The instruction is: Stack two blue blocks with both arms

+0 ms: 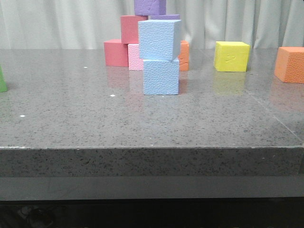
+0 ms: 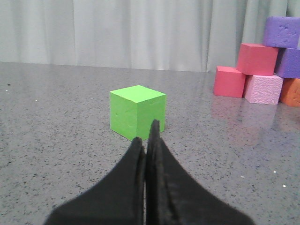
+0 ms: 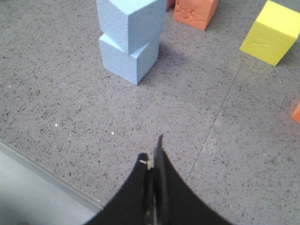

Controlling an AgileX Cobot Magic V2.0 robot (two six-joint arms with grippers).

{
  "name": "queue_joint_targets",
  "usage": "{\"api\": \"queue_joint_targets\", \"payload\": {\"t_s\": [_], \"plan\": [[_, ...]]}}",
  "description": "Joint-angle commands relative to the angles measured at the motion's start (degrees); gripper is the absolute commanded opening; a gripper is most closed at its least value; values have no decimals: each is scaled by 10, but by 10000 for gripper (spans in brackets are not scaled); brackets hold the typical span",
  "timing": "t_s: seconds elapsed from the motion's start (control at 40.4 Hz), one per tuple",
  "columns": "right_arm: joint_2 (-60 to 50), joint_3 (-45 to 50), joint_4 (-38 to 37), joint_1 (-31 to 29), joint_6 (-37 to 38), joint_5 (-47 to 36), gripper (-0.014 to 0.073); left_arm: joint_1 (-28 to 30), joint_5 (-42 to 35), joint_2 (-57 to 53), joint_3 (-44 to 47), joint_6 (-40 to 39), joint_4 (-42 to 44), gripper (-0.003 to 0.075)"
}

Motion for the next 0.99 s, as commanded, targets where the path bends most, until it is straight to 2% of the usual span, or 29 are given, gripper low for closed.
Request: {"api": "queue_joint_targets", "payload": {"t_s": [0.0, 0.693, 0.792, 0.965], "plan": [[-7, -15, -11, -3, -4, -33, -69, 6, -45, -14, 21, -5, 1, -18], [-20, 1, -14, -10, -4, -42, -69, 6, -45, -13, 21, -5, 1, -18], [-65, 52, -20, -55, -4, -88, -69, 6, -45, -13, 21, -5, 1, -18], [-220, 183, 12, -161, -3, -204, -69, 6, -45, -13, 21, -5, 1, -18]]}}
